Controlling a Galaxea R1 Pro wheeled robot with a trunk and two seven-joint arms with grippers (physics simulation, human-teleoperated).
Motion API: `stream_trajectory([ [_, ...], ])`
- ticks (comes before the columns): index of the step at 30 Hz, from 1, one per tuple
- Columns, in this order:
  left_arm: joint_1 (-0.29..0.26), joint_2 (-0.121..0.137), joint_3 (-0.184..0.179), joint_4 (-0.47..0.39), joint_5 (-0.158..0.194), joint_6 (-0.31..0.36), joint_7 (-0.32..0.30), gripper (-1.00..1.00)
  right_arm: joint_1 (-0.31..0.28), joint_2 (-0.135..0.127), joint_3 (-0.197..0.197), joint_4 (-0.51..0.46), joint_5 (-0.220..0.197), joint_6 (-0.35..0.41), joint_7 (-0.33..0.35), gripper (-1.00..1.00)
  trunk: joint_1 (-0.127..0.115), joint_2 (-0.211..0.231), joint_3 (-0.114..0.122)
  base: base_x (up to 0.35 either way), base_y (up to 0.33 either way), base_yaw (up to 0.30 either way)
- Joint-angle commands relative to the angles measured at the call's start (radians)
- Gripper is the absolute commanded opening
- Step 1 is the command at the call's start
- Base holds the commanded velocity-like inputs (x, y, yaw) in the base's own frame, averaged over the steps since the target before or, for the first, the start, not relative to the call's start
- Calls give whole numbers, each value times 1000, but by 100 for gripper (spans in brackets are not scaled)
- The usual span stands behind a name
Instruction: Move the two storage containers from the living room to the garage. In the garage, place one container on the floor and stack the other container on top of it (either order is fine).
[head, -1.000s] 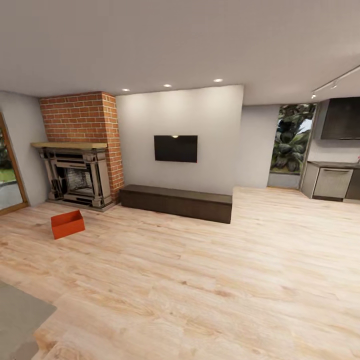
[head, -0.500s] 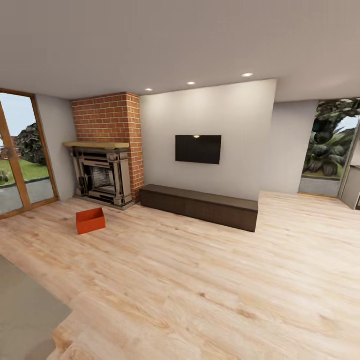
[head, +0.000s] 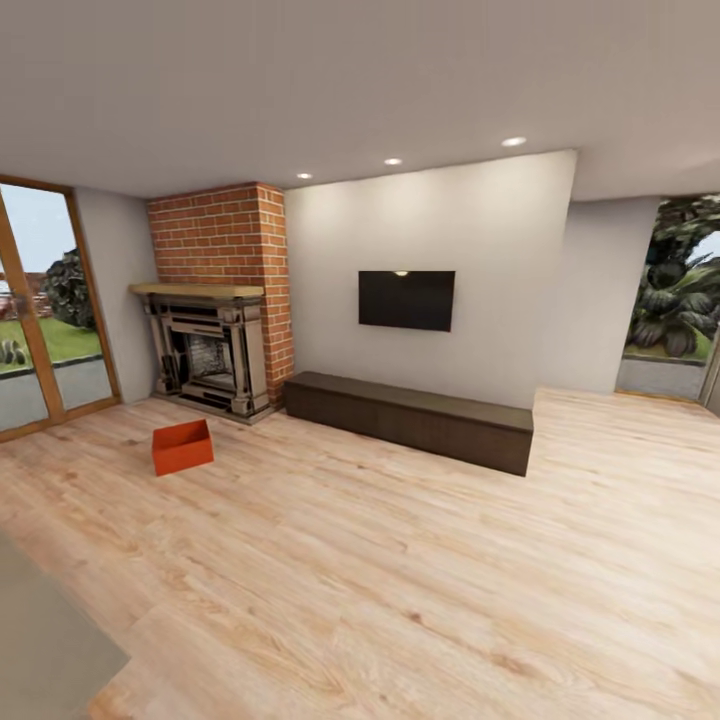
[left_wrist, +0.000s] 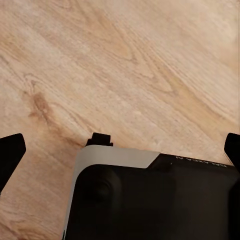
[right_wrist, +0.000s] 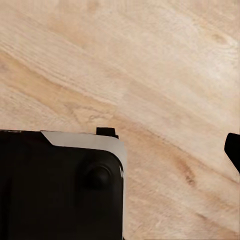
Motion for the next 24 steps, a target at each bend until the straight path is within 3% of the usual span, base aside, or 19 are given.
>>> stream_trajectory([
  [1,-1,0,-9,1,9,-3,0,100,-2,0,8,3,-1,-5,-4,100,1,-1,-2,323,0,0],
  [15,-1,0,-9,1,9,-2,0,100,-1,4,7,3,-5,-6,-5,100,1,-1,-2,323,0,6],
  [24,-1,0,-9,1,9,-2,0,100,-1,2,7,3,-5,-6,-4,100,1,-1,-2,323,0,219],
])
